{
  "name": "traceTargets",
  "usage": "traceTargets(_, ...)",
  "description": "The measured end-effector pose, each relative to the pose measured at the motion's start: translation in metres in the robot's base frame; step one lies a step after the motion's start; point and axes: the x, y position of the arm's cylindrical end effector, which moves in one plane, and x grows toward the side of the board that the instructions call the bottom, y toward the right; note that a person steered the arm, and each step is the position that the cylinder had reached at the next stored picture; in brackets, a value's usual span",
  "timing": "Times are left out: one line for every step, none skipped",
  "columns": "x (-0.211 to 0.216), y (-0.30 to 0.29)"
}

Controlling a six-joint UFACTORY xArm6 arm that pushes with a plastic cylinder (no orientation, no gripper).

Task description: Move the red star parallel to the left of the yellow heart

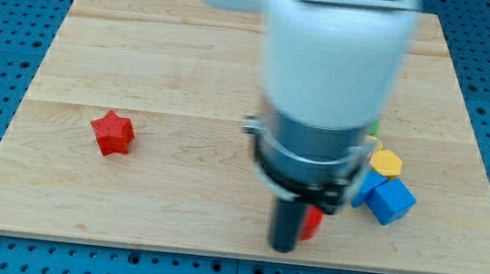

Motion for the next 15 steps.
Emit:
traceTargets(-0.013, 0.009)
traceTargets(0.001, -0.073)
traceTargets(0.004, -0.208)
traceTargets(-0.008, -0.295)
traceTargets(-0.056, -0.309)
traceTargets(-0.104, -0.282)
traceTargets(-0.12, -0.245)
traceTargets(-0.079, -0.135)
traceTargets(-0.044, -0.048)
traceTargets(-0.042, -0.055)
traceTargets(-0.036, -0.14)
traceTargets(-0.07, -0.117)
traceTargets(-0.083, -0.064)
traceTargets(-0.084, -0.035)
traceTargets(-0.087, -0.018)
